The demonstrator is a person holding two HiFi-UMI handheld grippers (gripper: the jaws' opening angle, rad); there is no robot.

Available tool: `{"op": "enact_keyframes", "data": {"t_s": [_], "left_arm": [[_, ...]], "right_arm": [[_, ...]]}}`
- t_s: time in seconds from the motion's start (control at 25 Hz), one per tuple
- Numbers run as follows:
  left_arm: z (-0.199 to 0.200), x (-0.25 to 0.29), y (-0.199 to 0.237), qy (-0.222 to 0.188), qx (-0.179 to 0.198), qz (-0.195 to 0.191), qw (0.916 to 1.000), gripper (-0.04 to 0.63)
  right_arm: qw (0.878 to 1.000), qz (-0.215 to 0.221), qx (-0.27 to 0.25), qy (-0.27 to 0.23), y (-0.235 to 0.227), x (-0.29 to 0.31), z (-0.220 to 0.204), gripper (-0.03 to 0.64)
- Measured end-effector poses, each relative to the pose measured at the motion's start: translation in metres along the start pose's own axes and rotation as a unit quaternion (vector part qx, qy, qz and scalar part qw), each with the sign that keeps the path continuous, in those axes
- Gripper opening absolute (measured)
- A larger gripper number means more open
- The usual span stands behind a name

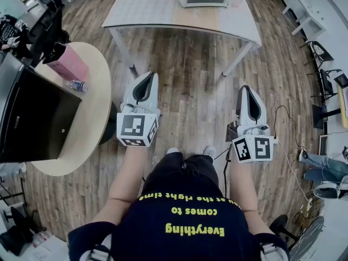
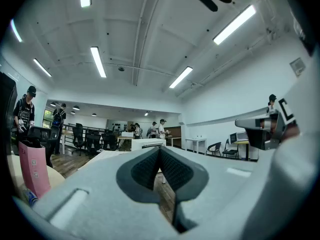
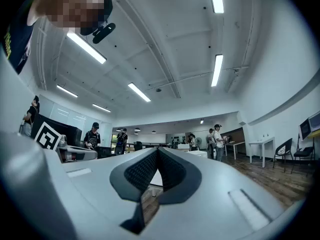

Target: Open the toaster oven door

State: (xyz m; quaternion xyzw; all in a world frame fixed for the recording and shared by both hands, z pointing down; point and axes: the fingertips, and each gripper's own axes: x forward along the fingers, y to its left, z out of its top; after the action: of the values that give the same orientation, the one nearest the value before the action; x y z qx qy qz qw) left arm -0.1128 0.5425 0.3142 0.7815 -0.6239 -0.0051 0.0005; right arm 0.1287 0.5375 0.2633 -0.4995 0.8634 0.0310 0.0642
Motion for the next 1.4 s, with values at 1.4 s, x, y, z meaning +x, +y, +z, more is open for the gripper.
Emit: {"op": "enact_keyframes", "data": {"t_s": [1.4], "left_arm": [[0.016,0.116,0.017,-0.001,0.019,0.023,0.9996,0.002]], "right_arm": [[0.993,0.096,0.064,-0.015,-0.043,0.149,-0.025,0.012]]}}
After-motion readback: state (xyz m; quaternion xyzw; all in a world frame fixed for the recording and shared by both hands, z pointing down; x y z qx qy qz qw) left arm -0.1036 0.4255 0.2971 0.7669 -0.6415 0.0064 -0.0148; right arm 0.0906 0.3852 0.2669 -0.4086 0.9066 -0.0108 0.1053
